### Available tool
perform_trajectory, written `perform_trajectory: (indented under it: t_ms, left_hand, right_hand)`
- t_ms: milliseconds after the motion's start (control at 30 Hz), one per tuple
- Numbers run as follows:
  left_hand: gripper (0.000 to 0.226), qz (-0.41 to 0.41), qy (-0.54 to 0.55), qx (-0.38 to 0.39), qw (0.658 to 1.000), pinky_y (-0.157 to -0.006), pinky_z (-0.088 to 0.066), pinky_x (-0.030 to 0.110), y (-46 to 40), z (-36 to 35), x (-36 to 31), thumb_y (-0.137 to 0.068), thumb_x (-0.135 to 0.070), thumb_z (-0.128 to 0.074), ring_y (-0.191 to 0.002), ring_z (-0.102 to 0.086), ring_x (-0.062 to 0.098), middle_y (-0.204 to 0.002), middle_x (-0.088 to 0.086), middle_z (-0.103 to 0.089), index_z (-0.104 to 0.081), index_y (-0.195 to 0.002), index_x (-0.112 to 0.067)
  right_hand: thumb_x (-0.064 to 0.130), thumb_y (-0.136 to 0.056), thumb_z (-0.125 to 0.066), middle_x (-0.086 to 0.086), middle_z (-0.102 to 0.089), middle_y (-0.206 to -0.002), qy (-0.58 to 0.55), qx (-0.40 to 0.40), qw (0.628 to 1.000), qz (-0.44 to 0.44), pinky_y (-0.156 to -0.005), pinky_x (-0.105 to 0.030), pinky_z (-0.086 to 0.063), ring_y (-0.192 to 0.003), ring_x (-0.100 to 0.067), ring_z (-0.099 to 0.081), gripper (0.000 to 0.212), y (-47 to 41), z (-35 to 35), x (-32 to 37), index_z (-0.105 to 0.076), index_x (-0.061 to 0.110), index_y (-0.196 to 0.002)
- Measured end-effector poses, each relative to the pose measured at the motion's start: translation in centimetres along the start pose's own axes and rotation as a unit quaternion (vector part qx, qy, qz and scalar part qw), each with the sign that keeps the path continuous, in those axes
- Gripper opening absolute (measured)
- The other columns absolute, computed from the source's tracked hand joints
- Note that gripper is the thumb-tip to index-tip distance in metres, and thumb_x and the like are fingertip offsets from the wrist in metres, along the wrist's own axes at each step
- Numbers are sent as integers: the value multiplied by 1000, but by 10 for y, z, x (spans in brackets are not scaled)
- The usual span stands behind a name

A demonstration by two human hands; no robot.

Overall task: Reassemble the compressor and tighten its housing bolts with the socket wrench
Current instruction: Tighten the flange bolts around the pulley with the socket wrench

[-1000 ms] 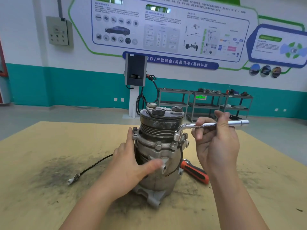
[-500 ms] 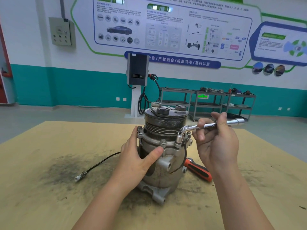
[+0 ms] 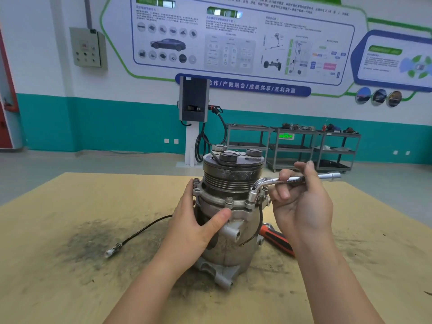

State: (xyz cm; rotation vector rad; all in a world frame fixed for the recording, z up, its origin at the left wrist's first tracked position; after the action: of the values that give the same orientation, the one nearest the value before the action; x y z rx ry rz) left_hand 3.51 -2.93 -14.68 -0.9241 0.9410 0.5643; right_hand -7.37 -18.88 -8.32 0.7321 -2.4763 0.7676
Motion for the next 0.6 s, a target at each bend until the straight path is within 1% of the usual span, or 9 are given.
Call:
perform_trajectory:
  t_ms: [100, 167, 300, 400, 467, 533, 600]
  left_hand:
    - [121, -3, 4, 5, 1000, -116, -33, 48, 0, 0, -1, -51, -94, -57, -139, -39, 11, -152, -14, -40, -15, -152, -42]
    - [122, -2, 0, 5, 1000, -117, -32, 48, 0, 0, -1, -50, -95, -56, -140, -37, 9, -153, -15, -38, -14, -152, -43]
    - [124, 4, -7, 0, 1000, -118, -31, 48, 1, 0, -2, -49, -97, -53, -141, -34, 8, -154, -17, -35, -10, -152, -44]
    - [123, 6, -11, -5, 1000, -118, -30, 48, 1, 1, -1, -49, -97, -53, -142, -32, 7, -155, -17, -33, -9, -152, -46]
    - [123, 4, -12, -8, 1000, -118, -29, 48, 1, 1, 0, -50, -98, -52, -142, -31, 7, -155, -18, -33, -10, -152, -45]
    - [122, 2, -9, -8, 1000, -118, -30, 48, 0, 0, 0, -50, -97, -53, -142, -32, 7, -155, -17, -34, -11, -152, -45]
    - [121, 3, -7, -7, 1000, -117, -31, 48, 0, 0, 0, -50, -96, -55, -142, -34, 9, -154, -16, -35, -11, -151, -45]
  right_hand:
    - [28, -104, -37, -2, -55, -55, -5, 0, 999, -46, -40, -18, -33, -35, -11, -37, 26, -4, 3, -4, -54, 12, -91]
    - [28, -104, -36, -1, -55, -55, 10, 2, 999, -44, -40, -17, -33, -35, -11, -37, 26, -6, 3, -4, -53, 12, -93]
    - [29, -103, -35, -3, -59, -57, 64, 33, 997, 26, -43, -18, -38, -37, -12, -43, 25, -2, -6, 6, -50, 12, -95]
    - [29, -102, -37, -4, -64, -59, 102, 61, 988, 99, -43, -19, -40, -38, -14, -46, 22, 6, -15, 13, -48, 14, -90]
    - [26, -103, -37, -3, -65, -60, 123, 57, 980, 147, -43, -19, -39, -37, -15, -46, 21, 12, -18, 16, -46, 16, -87]
    - [24, -104, -37, -3, -65, -60, 118, 32, 980, 159, -43, -18, -38, -37, -14, -45, 21, 13, -15, 15, -46, 17, -87]
    - [24, -104, -39, -4, -65, -60, 97, 1, 987, 129, -43, -18, -38, -36, -14, -44, 21, 10, -9, 11, -46, 16, -86]
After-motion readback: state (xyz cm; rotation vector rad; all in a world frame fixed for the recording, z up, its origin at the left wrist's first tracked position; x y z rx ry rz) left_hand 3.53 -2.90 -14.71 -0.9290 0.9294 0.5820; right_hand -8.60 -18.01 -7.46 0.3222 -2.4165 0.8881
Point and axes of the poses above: each hand's wrist, its own y-axis away from the middle knuckle, its own z-axis out of the back of the hand, x = y × z, the point moved 6 cm from there along -y, towards the middle knuckle
